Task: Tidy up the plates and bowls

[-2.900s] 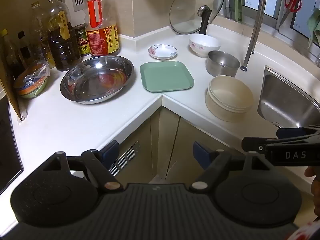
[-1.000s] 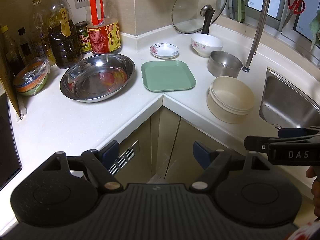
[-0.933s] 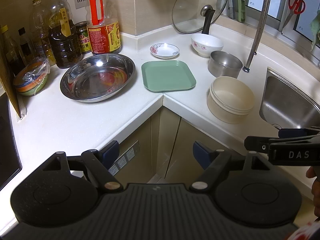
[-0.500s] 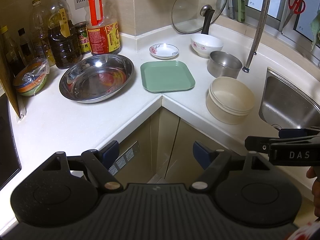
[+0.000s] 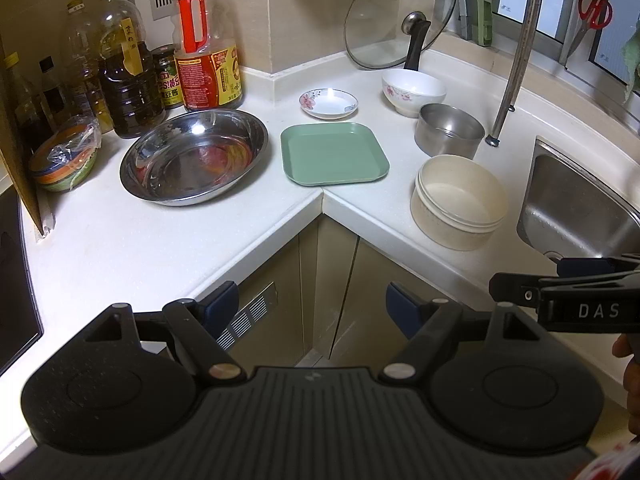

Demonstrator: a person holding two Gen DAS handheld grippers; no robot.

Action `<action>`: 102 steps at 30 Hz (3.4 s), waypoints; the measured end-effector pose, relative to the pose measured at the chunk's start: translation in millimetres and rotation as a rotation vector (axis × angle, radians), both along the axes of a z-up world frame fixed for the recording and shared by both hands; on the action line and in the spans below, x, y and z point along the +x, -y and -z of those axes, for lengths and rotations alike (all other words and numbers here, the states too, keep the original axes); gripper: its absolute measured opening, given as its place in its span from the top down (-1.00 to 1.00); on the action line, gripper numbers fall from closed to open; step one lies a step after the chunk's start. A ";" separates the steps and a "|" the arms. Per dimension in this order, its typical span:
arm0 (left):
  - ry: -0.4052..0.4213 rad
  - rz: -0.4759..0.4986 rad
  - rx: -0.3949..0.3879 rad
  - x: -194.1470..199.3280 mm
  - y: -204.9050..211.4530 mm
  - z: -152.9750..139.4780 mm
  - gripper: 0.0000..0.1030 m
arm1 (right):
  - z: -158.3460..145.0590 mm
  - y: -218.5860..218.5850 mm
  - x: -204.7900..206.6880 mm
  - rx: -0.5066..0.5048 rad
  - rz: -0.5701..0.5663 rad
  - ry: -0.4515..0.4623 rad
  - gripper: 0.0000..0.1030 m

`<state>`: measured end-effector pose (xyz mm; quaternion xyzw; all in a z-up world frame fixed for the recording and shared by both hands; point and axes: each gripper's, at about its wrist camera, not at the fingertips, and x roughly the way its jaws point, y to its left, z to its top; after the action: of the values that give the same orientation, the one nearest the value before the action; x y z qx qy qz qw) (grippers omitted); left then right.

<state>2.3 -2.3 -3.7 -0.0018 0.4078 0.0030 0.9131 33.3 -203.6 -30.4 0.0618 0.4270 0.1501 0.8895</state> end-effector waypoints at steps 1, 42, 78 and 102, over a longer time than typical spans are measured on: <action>0.001 -0.001 0.000 -0.6 0.4 -0.2 -0.55 | -0.1 0.0 0.1 0.000 -0.001 0.000 -0.83; 0.083 -0.122 0.095 22.2 17.7 -7.9 -0.55 | -1.5 38.4 27.1 0.167 -0.107 0.135 -0.83; 0.005 0.091 -0.018 210.3 -38.7 44.1 0.10 | 47.8 -59.2 221.1 0.067 -0.031 -0.052 0.49; -0.082 0.131 -0.054 246.7 -39.2 62.2 0.36 | 72.0 -68.0 266.8 -0.044 -0.001 -0.184 0.89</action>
<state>249.1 36.9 -65.9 0.0005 0.4440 -0.0677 0.8935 300.2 -135.5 -102.4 0.0557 0.5101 0.1351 0.8476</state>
